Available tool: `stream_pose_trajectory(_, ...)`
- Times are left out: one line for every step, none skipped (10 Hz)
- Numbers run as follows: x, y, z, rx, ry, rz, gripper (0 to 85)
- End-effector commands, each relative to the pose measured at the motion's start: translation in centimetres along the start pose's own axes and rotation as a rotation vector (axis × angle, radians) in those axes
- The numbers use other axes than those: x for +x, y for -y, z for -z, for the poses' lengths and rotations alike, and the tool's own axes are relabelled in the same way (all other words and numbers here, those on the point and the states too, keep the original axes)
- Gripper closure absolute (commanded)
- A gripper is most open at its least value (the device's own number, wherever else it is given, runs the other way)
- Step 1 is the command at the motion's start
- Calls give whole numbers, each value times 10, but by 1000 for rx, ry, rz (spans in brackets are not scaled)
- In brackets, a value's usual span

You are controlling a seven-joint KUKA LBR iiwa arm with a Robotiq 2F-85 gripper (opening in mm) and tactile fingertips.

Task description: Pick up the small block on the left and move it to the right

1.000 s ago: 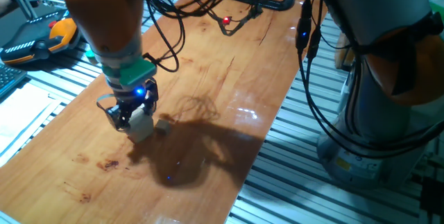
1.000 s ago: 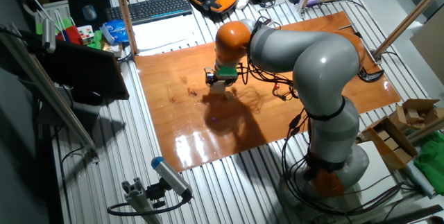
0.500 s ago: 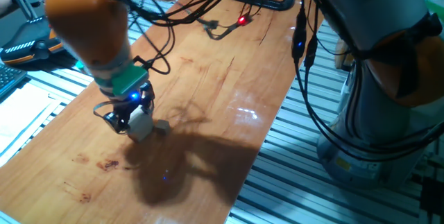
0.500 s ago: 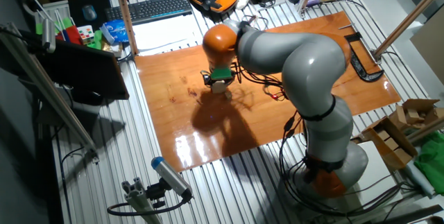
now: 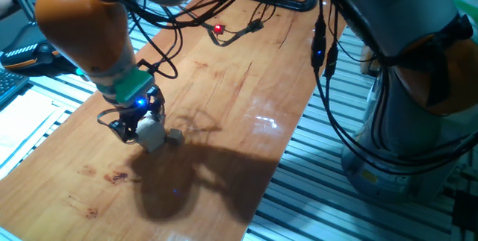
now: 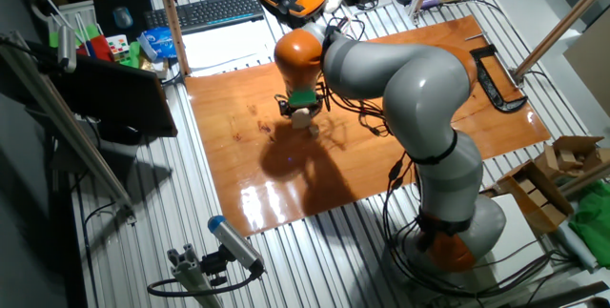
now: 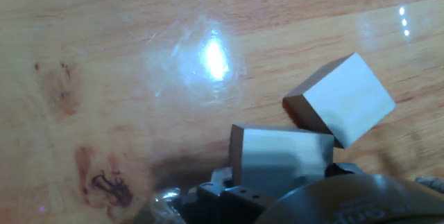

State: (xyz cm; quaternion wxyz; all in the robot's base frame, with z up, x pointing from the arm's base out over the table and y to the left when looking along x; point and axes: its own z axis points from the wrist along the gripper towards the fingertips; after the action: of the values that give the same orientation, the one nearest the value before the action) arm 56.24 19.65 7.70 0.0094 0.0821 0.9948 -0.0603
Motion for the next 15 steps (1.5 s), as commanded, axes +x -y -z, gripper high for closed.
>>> stream_pose_trajectory(0, 4, 8, 14, -12, 15, 130)
stream_pose_trajectory(0, 15, 19, 16, -28, 43, 147)
stream_pose_trajectory(-1, 31, 29, 22, -35, 98, 197)
stream_pose_trajectory(-4, 56, 36, -5, -47, 178, 330)
stream_pose_trajectory(-9, 74, 43, -40, -78, 237, 490)
stream_pose_trajectory(-13, 91, 49, -75, -110, 285, 673)
stream_pose_trajectory(-16, 105, 55, -95, -132, 319, 843)
stream_pose_trajectory(-19, 120, 64, -91, -137, 350, 843)
stream_pose_trajectory(-22, 134, 71, -82, -136, 380, 843)
stream_pose_trajectory(-27, 150, 77, -88, -135, 402, 843)
stream_pose_trajectory(-31, 163, 82, -92, -133, 420, 843)
stream_pose_trajectory(-34, 171, 84, -93, -132, 434, 843)
stream_pose_trajectory(-35, 179, 85, -91, -129, 447, 843)
stream_pose_trajectory(-35, 187, 84, -102, -130, 465, 843)
stream_pose_trajectory(-35, 191, 82, -116, -131, 473, 843)
